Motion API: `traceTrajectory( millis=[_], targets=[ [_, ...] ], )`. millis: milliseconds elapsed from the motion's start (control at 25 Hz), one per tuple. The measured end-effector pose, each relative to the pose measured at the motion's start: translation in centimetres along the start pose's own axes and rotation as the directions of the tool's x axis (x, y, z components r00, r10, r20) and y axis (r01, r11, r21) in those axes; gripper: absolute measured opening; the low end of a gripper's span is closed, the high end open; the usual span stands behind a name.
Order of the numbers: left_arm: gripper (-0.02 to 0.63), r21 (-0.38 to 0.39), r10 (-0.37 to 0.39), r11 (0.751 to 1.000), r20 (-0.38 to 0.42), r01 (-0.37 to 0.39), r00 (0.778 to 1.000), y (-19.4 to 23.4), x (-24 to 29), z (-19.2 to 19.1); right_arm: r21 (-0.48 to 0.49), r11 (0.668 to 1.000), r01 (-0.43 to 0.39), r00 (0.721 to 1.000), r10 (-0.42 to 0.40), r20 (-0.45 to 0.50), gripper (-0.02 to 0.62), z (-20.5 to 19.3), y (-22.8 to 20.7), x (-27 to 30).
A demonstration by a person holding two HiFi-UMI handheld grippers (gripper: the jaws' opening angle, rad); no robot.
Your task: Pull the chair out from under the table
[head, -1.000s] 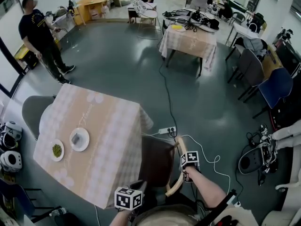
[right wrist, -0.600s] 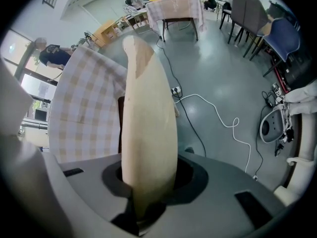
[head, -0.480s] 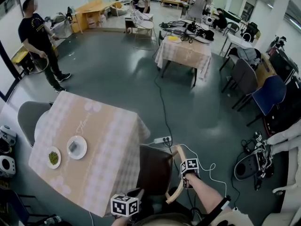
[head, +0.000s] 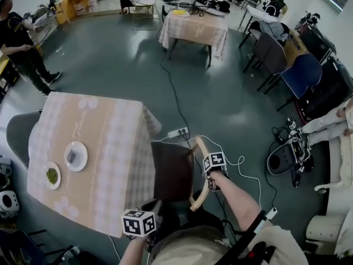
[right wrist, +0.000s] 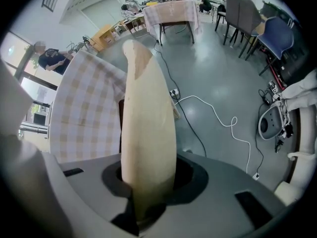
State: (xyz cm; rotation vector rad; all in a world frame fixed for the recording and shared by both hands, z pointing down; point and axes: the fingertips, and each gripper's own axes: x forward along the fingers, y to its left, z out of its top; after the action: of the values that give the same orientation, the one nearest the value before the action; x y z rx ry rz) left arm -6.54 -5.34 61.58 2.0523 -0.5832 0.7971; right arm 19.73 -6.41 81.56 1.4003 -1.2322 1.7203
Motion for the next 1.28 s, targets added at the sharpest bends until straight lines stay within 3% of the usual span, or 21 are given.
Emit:
traceTrajectory(
  millis=[440, 760, 1080, 1280],
  targets=[
    [0.006, 0.010, 0.109, 0.994, 0.033, -0.109, 0.994, -4.0, 1.3, 0.3, 0.028, 0.999, -0.021, 1.000, 0.021, -0.014, 0.120, -1.8, -3.0, 0.3],
    [0.006, -0.017, 0.142, 0.990, 0.043, -0.142, 0.989, -7.1, 3.2, -0.9, 0.019, 0.999, -0.041, 0.999, 0.041, -0.020, 0.120, -1.5, -4.1, -0.1],
    [0.006, -0.034, 0.051, 0.998, 0.028, -0.050, 0.998, -6.9, 5.4, -1.2, 0.013, 0.999, -0.036, 0.999, 0.036, -0.032, 0.120, -1.7, -3.5, -0.8],
    [0.006, 0.046, -0.017, 0.999, 0.011, 0.016, 1.000, -4.2, 6.9, 0.6, 0.028, 0.999, -0.016, 1.000, 0.016, -0.005, 0.118, -1.0, -3.4, -0.7]
  ],
)
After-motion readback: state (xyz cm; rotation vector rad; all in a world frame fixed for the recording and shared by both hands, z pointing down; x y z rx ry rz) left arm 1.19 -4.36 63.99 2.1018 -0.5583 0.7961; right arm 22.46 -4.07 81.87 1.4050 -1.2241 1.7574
